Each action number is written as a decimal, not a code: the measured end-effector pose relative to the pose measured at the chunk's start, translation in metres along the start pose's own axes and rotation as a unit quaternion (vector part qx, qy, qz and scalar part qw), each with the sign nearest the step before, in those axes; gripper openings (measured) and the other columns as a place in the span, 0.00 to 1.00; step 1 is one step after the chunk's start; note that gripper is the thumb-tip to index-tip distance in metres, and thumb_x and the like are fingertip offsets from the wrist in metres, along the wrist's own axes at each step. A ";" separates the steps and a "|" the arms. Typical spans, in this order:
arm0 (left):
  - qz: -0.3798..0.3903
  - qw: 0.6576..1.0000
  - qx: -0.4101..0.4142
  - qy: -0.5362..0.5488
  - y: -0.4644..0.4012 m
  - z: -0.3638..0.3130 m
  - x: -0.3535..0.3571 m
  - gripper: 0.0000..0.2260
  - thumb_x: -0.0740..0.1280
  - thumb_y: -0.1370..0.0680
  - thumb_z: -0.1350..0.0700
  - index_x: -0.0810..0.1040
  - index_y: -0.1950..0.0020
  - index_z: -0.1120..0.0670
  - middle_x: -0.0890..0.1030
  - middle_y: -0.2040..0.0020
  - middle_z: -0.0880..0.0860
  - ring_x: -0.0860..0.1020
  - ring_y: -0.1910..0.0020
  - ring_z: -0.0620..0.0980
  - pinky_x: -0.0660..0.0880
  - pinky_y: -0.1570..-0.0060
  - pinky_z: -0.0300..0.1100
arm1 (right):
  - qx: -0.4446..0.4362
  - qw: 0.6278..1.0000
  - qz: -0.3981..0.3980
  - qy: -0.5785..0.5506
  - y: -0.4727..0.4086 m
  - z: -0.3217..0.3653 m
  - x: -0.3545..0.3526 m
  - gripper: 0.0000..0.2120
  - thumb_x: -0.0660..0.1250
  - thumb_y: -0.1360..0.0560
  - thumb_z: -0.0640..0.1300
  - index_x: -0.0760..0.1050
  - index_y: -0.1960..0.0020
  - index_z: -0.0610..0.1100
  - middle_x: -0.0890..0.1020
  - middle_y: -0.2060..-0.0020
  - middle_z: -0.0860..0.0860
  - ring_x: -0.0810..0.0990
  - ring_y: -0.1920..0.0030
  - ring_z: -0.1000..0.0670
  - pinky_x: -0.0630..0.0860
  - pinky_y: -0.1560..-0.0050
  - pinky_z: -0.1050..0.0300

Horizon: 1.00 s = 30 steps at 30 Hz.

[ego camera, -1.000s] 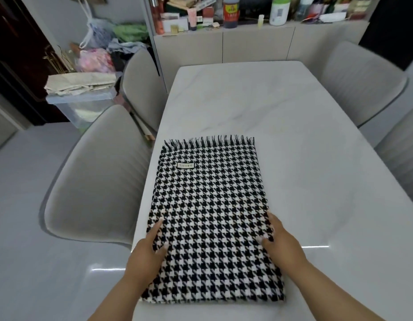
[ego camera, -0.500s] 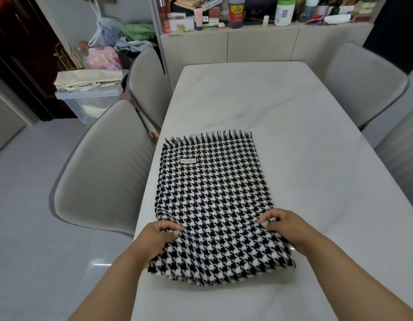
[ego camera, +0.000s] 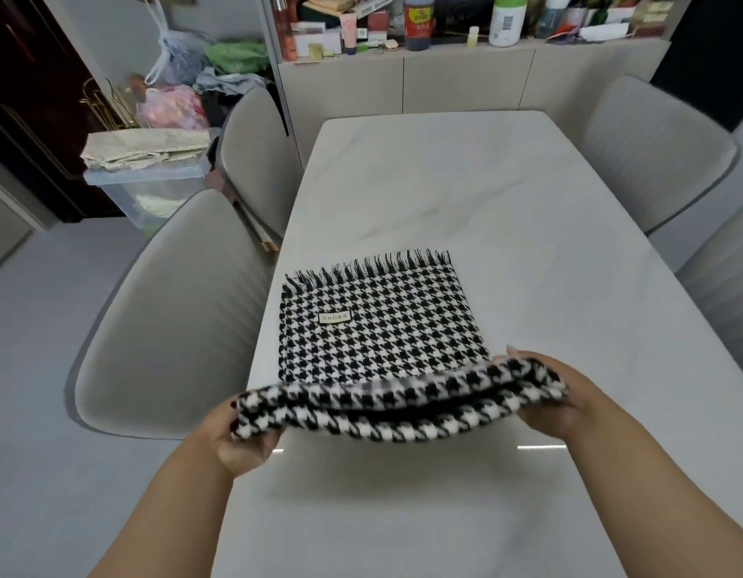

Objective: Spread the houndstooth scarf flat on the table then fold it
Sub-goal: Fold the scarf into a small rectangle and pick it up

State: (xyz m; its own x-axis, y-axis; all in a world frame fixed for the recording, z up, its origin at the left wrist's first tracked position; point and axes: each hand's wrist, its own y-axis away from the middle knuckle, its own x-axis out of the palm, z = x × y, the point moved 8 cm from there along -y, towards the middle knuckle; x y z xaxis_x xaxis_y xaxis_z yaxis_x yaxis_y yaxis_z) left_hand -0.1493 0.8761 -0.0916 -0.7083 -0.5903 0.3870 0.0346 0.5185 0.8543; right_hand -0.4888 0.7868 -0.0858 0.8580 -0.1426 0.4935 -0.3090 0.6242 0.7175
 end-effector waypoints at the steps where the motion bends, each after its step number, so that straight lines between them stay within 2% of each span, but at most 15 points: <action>1: 0.013 0.999 -0.001 0.036 -0.007 -0.011 0.005 0.08 0.68 0.33 0.64 0.77 0.55 0.65 0.80 0.68 0.62 0.80 0.79 0.54 0.74 0.84 0.39 | -0.010 0.999 0.006 -0.044 -0.006 0.010 0.005 0.26 0.84 0.57 0.37 0.78 0.61 0.38 0.80 0.70 0.48 0.80 0.73 0.53 0.79 0.73 0.62; 3: 0.068 0.994 -0.014 0.088 -0.019 -0.029 0.021 0.21 0.78 0.44 0.73 0.78 0.54 0.68 0.79 0.64 0.65 0.81 0.76 0.55 0.76 0.82 0.38 | -0.034 0.994 0.010 -0.105 -0.017 0.031 0.017 0.25 0.82 0.59 0.31 0.79 0.64 0.37 0.81 0.72 0.48 0.80 0.77 0.54 0.76 0.78 0.64; 5: 0.126 0.978 -0.033 0.164 -0.026 -0.048 0.039 0.26 0.79 0.50 0.77 0.79 0.54 0.69 0.77 0.64 0.65 0.81 0.76 0.54 0.77 0.80 0.38 | -0.032 0.991 0.008 -0.131 -0.026 0.044 0.034 0.18 0.81 0.50 0.31 0.79 0.63 0.34 0.83 0.70 0.44 0.83 0.73 0.48 0.78 0.77 0.62; 7: 0.097 0.973 -0.035 0.206 -0.037 -0.064 0.048 0.13 0.77 0.33 0.66 0.78 0.53 0.67 0.77 0.65 0.65 0.81 0.77 0.53 0.77 0.78 0.36 | -0.025 0.989 -0.039 -0.142 -0.042 0.055 0.037 0.06 0.70 0.29 0.37 0.76 0.57 0.33 0.83 0.69 0.41 0.84 0.72 0.46 0.78 0.76 0.62; 8: 0.075 0.970 -0.032 0.230 -0.044 -0.072 0.051 0.11 0.72 0.26 0.59 0.77 0.53 0.66 0.77 0.67 0.64 0.80 0.78 0.52 0.77 0.78 0.36 | -0.022 0.988 -0.063 -0.142 -0.051 0.060 0.037 0.09 0.65 0.23 0.40 0.75 0.54 0.33 0.83 0.69 0.40 0.83 0.72 0.46 0.78 0.76 0.63; 12: 0.021 0.962 -0.030 0.272 -0.074 -0.099 0.060 0.15 0.65 0.20 0.55 0.77 0.58 0.67 0.75 0.71 0.62 0.78 0.81 0.53 0.74 0.82 0.36 | -0.017 0.983 -0.103 -0.151 -0.084 0.077 0.046 0.17 0.60 0.19 0.44 0.68 0.34 0.35 0.80 0.58 0.36 0.83 0.71 0.45 0.77 0.78 0.61; 15: 0.007 0.961 -0.015 0.276 -0.091 -0.118 0.069 0.17 0.63 0.19 0.56 0.77 0.61 0.67 0.75 0.72 0.61 0.77 0.82 0.53 0.74 0.82 0.37 | -0.032 0.978 -0.122 -0.168 -0.107 0.089 0.053 0.23 0.56 0.18 0.43 0.57 0.25 0.39 0.77 0.52 0.34 0.82 0.58 0.42 0.76 0.79 0.60; 18: -0.020 0.964 0.021 0.263 -0.107 -0.132 0.073 0.13 0.59 0.17 0.55 0.78 0.46 0.64 0.76 0.67 0.60 0.77 0.79 0.53 0.75 0.81 0.37 | -0.058 0.974 -0.152 -0.159 -0.119 0.101 0.062 0.25 0.54 0.17 0.43 0.51 0.23 0.39 0.72 0.36 0.33 0.78 0.41 0.39 0.79 0.77 0.55; 20: -0.063 0.975 0.048 0.209 -0.116 -0.133 0.069 0.21 0.58 0.17 0.50 0.68 0.28 0.60 0.77 0.57 0.59 0.79 0.73 0.51 0.75 0.80 0.37 | -0.052 0.981 -0.165 -0.091 -0.127 0.106 0.062 0.26 0.54 0.17 0.47 0.53 0.24 0.37 0.71 0.36 0.33 0.79 0.43 0.38 0.81 0.73 0.52; 21: -0.091 0.982 0.059 0.153 -0.116 -0.130 0.067 0.25 0.58 0.18 0.46 0.63 0.25 0.58 0.76 0.55 0.58 0.78 0.72 0.49 0.74 0.82 0.37 | -0.052 0.982 -0.183 -0.011 -0.132 0.109 0.056 0.26 0.55 0.18 0.50 0.58 0.26 0.36 0.75 0.42 0.34 0.81 0.51 0.41 0.80 0.75 0.54; 23: -0.133 0.988 0.077 -0.012 -0.119 -0.128 0.060 0.29 0.59 0.21 0.38 0.65 0.27 0.56 0.75 0.63 0.54 0.71 0.76 0.45 0.68 0.82 0.34 | -0.062 0.943 -0.238 0.224 -0.137 0.119 0.042 0.26 0.58 0.20 0.56 0.69 0.34 0.35 0.76 0.57 0.43 0.75 0.65 0.48 0.74 0.74 0.57; 24: -0.157 0.977 0.103 -0.101 -0.119 -0.131 0.058 0.31 0.62 0.25 0.34 0.69 0.32 0.56 0.76 0.64 0.53 0.72 0.74 0.47 0.70 0.77 0.35 | -0.074 0.904 -0.252 0.337 -0.140 0.123 0.038 0.26 0.60 0.21 0.58 0.72 0.38 0.36 0.77 0.57 0.44 0.75 0.63 0.47 0.74 0.66 0.56; 26: -0.236 0.907 0.176 -0.302 -0.123 -0.146 0.050 0.44 0.68 0.39 0.25 0.74 0.37 0.56 0.82 0.50 0.55 0.80 0.55 0.54 0.79 0.54 0.48 | -0.099 0.816 -0.242 0.515 -0.150 0.127 0.036 0.26 0.63 0.24 0.61 0.74 0.40 0.38 0.78 0.51 0.43 0.78 0.52 0.43 0.76 0.50 0.51; 28: -0.301 0.794 0.232 -0.474 -0.122 -0.154 0.053 0.46 0.66 0.42 0.23 0.75 0.36 0.55 0.78 0.40 0.56 0.78 0.44 0.59 0.77 0.44 0.55 | -0.151 0.746 -0.235 0.604 -0.155 0.127 0.041 0.19 0.65 0.25 0.59 0.73 0.52 0.41 0.76 0.55 0.45 0.76 0.53 0.43 0.73 0.58 0.54; 30: -0.360 0.662 0.303 -0.583 -0.119 -0.158 0.063 0.35 0.67 0.33 0.30 0.76 0.40 0.57 0.76 0.42 0.59 0.76 0.44 0.61 0.76 0.48 0.52 | -0.240 0.696 -0.245 0.631 -0.156 0.132 0.049 0.16 0.65 0.23 0.54 0.69 0.60 0.42 0.74 0.60 0.46 0.73 0.59 0.46 0.64 0.68 0.58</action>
State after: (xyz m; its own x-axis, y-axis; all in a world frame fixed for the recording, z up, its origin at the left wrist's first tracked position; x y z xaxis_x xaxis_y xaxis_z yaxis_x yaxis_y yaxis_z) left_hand -0.0866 0.6801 -0.1143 -0.4623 -0.1240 -0.8780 -0.6476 0.7236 0.2388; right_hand -0.4525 0.5811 -0.1087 0.5822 0.1707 -0.7949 0.0602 0.9660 0.2516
